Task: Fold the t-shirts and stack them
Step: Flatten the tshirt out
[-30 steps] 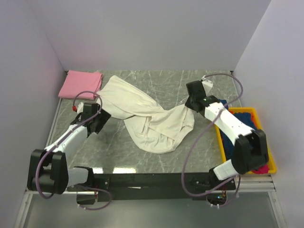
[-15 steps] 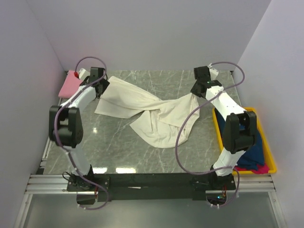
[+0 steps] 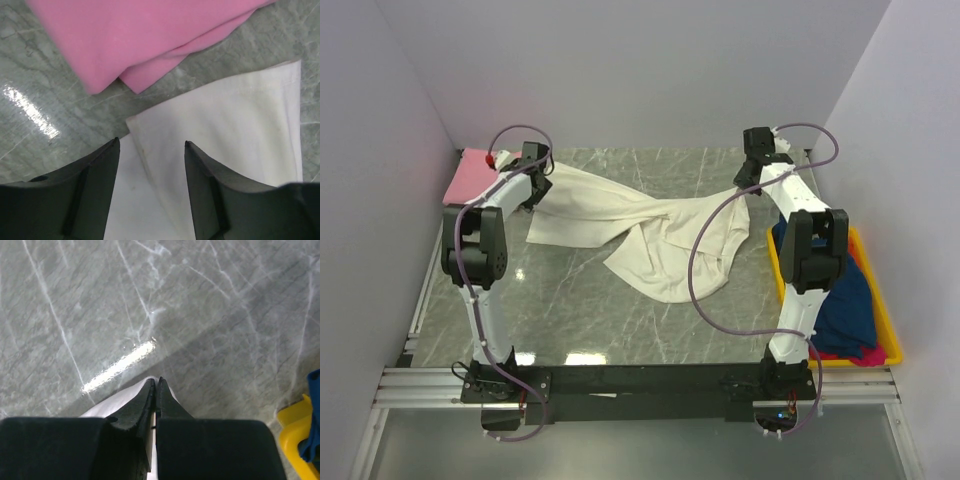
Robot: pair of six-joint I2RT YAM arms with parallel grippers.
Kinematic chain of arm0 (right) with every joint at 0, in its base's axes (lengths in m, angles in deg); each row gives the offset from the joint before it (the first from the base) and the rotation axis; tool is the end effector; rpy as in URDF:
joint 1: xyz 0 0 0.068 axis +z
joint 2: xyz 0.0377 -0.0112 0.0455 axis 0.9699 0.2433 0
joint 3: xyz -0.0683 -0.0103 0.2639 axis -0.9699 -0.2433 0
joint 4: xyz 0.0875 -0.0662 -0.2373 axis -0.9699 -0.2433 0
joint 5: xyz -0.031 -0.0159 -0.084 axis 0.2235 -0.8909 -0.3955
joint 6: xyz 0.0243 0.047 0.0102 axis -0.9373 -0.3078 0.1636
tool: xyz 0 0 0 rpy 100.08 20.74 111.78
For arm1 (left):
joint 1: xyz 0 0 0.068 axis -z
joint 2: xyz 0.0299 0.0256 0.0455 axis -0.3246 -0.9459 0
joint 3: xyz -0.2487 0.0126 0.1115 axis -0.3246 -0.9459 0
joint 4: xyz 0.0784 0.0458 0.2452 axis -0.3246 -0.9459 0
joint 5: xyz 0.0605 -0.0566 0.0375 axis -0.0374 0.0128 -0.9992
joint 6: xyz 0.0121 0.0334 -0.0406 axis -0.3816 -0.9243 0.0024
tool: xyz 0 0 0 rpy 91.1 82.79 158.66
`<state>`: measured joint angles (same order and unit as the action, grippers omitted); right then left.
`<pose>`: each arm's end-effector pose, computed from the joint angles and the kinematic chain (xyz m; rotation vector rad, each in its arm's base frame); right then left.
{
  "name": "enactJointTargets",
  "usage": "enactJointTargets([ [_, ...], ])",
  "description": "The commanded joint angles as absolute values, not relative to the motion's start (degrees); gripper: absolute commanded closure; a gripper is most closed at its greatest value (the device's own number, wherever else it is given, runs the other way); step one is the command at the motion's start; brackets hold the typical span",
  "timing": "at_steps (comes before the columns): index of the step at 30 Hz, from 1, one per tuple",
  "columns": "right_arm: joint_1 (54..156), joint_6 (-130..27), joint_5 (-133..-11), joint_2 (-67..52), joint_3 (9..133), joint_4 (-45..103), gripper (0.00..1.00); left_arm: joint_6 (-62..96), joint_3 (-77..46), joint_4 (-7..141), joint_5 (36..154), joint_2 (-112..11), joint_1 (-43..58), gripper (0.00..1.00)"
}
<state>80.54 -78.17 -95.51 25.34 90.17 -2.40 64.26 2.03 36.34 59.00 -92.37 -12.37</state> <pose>0.4458 0.0263 0.2473 0.7161 2.3052 -0.0359 0.4437 -0.0346 0.1994 -1.2236 2.0677 0.0971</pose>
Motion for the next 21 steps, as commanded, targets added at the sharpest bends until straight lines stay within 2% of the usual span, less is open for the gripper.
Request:
enactJointTargets([
  [1, 79.9, -77.2, -95.5, 24.9, 93.6, -2.8, 1.00, 65.2, 5.5, 34.9, 57.3, -95.0, -12.3, 0.42],
  [7, 79.6, -77.1, -94.7, 24.7, 94.7, -2.8, 1.00, 65.9, 5.4, 34.9, 56.8, -96.4, -12.3, 0.47],
  [17, 79.5, -76.6, -94.3, 23.4, 94.0, -2.5, 1.00, 65.1, 7.4, 34.9, 57.2, -99.5, -12.4, 0.49],
  [21, 79.5, -76.5, -93.7, 22.7, 93.7, -2.4, 1.00, 64.9, 7.0, 35.6, 56.9, -99.6, -12.7, 0.54],
])
